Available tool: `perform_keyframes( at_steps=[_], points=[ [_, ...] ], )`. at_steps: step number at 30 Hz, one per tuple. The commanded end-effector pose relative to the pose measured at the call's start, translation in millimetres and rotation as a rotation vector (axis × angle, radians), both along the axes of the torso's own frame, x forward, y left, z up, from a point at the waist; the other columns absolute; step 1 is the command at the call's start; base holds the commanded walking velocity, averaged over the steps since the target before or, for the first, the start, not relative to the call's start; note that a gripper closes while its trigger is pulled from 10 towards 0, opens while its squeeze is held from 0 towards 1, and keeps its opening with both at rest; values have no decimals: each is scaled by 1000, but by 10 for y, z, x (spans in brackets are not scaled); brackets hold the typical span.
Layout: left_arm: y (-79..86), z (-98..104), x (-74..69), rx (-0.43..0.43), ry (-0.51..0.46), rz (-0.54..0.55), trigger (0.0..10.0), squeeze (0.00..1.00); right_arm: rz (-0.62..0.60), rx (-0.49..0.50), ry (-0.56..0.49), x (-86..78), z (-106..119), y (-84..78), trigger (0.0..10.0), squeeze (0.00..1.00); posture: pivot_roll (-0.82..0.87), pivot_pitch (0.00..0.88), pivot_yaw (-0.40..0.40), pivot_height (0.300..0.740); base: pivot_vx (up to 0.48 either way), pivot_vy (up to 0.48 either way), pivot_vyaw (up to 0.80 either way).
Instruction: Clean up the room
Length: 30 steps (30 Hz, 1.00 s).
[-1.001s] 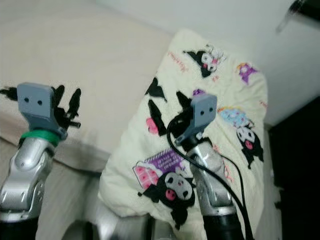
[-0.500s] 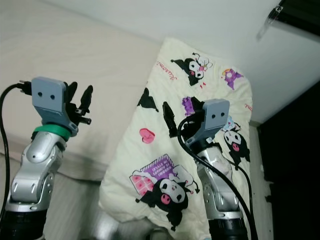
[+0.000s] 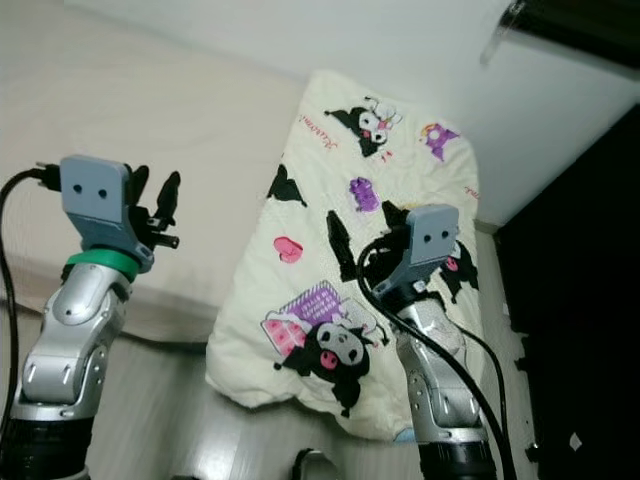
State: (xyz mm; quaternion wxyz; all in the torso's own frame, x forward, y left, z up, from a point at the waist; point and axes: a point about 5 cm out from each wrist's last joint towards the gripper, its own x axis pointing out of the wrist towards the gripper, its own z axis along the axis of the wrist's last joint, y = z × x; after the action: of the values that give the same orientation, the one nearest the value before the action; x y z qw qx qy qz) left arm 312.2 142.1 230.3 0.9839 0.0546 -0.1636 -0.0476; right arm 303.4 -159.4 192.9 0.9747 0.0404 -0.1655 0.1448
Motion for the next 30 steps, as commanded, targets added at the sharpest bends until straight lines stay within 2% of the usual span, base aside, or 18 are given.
perform_keyframes(
  at_steps=[1, 12, 16, 30],
  points=[
    [-27, -66, -1, -4, 19, -15, 10000, 0, -24, 7, 24, -15, -65, -58, 10000, 0, 28, 130, -101, 691, -409, 0, 0],
    [-69, -60, 2, -18, 26, -58, 10000, 0, -40, 26, 27, -19, -79, -71, 10000, 0, 27, 128, -89, 691, -31, 0, 0],
    [-76, -69, 22, 36, 27, -53, 10000, 0, -44, 29, 27, -34, -84, -71, 10000, 0, 26, 130, -84, 691, 475, 0, 0],
    [-31, -84, 39, 25, 43, -33, 10000, 0, -49, 32, 27, -52, -97, -72, 10000, 0, 28, 135, -76, 691, 480, 0, 0]
  ],
)
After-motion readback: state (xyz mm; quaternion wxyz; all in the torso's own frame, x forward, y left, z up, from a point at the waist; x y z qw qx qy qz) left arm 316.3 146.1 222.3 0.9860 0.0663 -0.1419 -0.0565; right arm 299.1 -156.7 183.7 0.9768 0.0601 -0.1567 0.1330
